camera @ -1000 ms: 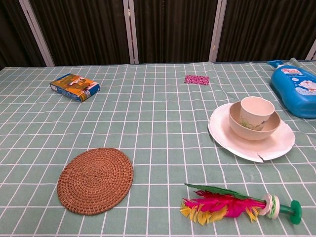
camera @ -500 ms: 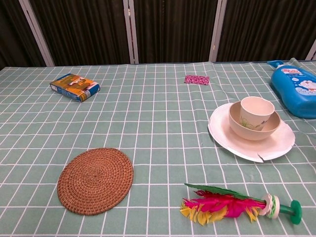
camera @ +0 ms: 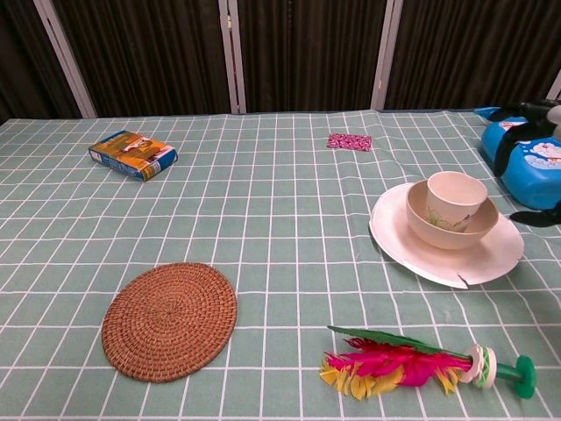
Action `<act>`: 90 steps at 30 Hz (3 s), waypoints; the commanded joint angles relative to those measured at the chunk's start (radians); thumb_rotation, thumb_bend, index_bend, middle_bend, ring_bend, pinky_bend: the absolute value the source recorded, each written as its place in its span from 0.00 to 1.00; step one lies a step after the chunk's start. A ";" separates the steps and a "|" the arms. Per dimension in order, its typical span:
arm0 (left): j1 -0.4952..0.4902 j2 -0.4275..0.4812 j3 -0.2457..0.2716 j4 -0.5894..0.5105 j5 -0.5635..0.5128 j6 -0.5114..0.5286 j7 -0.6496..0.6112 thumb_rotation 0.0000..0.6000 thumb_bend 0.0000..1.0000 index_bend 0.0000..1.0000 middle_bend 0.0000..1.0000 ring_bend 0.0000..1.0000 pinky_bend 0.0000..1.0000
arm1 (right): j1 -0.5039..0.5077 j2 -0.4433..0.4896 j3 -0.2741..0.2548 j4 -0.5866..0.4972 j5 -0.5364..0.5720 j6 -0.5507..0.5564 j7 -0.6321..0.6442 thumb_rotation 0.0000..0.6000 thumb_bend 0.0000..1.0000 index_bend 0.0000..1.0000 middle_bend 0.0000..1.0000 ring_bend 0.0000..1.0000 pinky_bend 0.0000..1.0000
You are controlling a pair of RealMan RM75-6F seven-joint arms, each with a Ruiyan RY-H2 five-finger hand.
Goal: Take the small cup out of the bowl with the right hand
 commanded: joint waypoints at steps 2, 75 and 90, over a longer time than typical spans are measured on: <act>0.000 0.001 -0.001 0.000 -0.003 -0.001 -0.003 1.00 0.00 0.00 0.00 0.00 0.00 | 0.040 -0.048 0.023 0.039 0.062 -0.044 -0.032 1.00 0.12 0.46 0.08 0.00 0.00; -0.001 0.004 0.005 -0.018 0.008 -0.001 0.015 1.00 0.00 0.00 0.00 0.00 0.00 | -0.075 0.151 -0.082 0.071 0.203 0.028 0.094 1.00 0.43 0.66 0.21 0.00 0.00; -0.003 0.006 0.003 -0.014 0.003 -0.007 0.005 1.00 0.00 0.00 0.00 0.00 0.00 | -0.046 0.091 -0.082 0.144 0.246 -0.035 0.068 1.00 0.33 0.66 0.17 0.00 0.00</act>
